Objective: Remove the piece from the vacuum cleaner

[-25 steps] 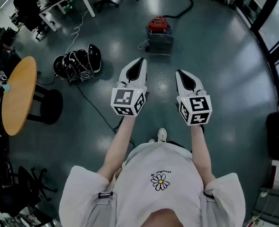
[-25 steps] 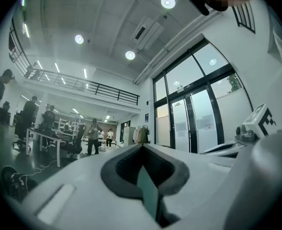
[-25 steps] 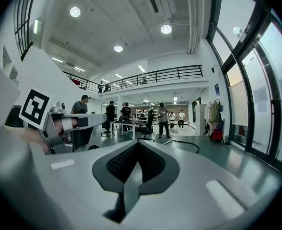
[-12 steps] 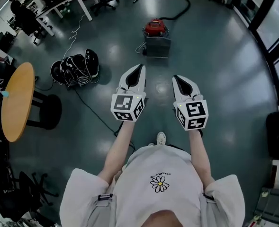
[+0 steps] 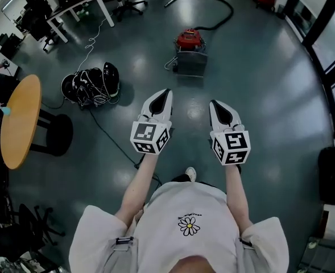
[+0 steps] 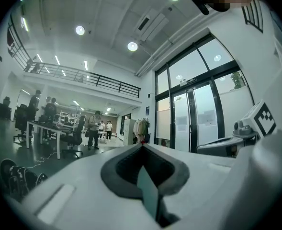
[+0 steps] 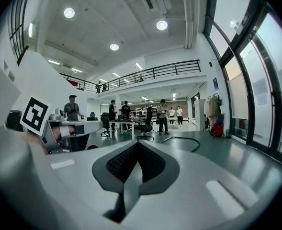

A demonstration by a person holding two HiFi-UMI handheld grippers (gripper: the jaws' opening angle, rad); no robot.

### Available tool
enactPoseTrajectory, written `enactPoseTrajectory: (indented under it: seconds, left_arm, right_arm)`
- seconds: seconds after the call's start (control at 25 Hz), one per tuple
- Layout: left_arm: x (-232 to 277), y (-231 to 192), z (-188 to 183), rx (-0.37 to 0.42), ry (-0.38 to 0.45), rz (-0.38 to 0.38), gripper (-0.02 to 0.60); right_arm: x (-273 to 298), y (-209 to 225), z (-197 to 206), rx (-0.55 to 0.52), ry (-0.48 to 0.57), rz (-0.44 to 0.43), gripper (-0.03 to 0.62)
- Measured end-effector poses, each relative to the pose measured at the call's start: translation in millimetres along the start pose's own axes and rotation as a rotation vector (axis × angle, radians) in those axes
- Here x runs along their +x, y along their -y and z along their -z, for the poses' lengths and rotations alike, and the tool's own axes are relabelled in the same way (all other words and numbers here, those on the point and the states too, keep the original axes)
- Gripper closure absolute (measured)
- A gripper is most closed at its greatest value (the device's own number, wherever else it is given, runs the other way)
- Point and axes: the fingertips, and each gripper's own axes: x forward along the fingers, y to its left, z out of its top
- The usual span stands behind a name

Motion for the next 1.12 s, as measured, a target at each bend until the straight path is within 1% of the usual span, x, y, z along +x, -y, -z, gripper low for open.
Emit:
enactPoseTrajectory:
  seconds: [0.08, 0.2, 0.32, 0.52, 0.6, 0.72, 0.92, 1.0, 1.12]
  left_arm:
    - [0, -1, 5, 0.007, -0.012, -0.001, 0.580]
    - [-1, -3, 11, 0.016, -0.019, -0.002, 0.580]
    - [2, -13, 19, -0.011, -0.021, -0.014, 0.580]
    - [33, -34, 20, -0.054, 0.002, -0.030, 0.580]
    - [46, -43, 19, -0.061, 0.011, -0.030, 0.580]
    - [68, -69, 23, -0.062, 0.010, -0.035, 0.580]
    - [117, -133, 26, -0.099, 0.008, -0.054, 0.580]
    - [140, -153, 22, -0.092, 0.006, -0.047, 0.580]
    - [173, -176, 16, -0.079, -0.001, -0.017, 0.580]
  right_arm:
    - [1, 3, 5, 0.025, -0.001, -0.004, 0.569]
    - [6, 6, 15, 0.031, -0.018, -0.011, 0.569]
    - [14, 2, 25, 0.038, -0.037, -0.026, 0.569]
    - [36, 8, 26, -0.034, -0.083, -0.042, 0.568]
    - [51, 16, 28, -0.042, -0.103, -0.042, 0.568]
    - [86, 28, 27, -0.031, -0.109, -0.037, 0.568]
    - [167, 42, 10, -0.055, -0.122, -0.044, 0.568]
    - [199, 49, 1, -0.056, -0.127, -0.041, 0.568]
    - [239, 61, -12, -0.057, -0.130, -0.023, 0.568]
